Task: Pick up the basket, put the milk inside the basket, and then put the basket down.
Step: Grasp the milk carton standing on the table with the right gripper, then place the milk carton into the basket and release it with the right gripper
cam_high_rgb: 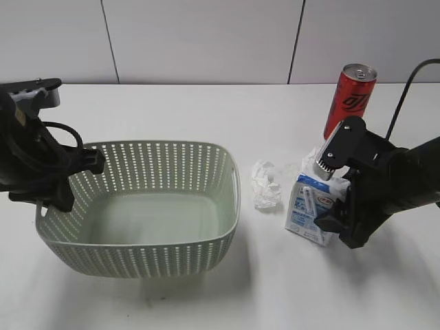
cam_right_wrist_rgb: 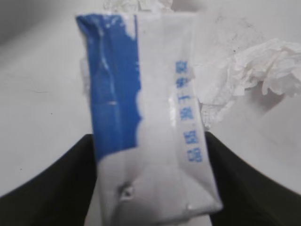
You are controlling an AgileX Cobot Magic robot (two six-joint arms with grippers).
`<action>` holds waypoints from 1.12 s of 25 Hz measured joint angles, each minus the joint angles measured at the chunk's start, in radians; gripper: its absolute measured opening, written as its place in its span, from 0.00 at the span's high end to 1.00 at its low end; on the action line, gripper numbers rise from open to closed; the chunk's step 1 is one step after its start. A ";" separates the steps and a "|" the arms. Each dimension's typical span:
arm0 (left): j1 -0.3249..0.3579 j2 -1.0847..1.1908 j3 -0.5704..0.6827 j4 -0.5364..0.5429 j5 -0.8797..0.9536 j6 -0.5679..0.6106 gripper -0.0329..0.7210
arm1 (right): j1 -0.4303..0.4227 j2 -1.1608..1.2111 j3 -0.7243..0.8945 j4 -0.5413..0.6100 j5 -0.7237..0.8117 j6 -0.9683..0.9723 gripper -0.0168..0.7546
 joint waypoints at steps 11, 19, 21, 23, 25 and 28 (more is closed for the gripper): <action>0.000 0.000 0.000 -0.008 -0.006 0.000 0.96 | 0.005 -0.021 0.000 0.001 -0.002 0.043 0.56; 0.000 0.000 0.000 -0.009 -0.007 0.000 0.96 | 0.010 -0.262 0.000 -0.004 0.100 0.192 0.56; 0.000 0.000 0.000 -0.010 -0.015 0.000 0.96 | 0.010 -0.342 -0.010 -0.005 0.124 0.250 0.56; 0.000 0.000 0.000 -0.019 -0.029 0.000 0.96 | 0.010 -0.410 -0.046 -0.007 0.174 0.289 0.56; 0.000 0.001 0.000 -0.036 -0.044 0.000 0.96 | 0.010 -0.456 -0.108 -0.008 0.255 0.318 0.56; 0.000 0.001 -0.002 -0.047 -0.055 0.000 0.96 | 0.011 -0.460 -0.228 -0.009 0.360 0.389 0.56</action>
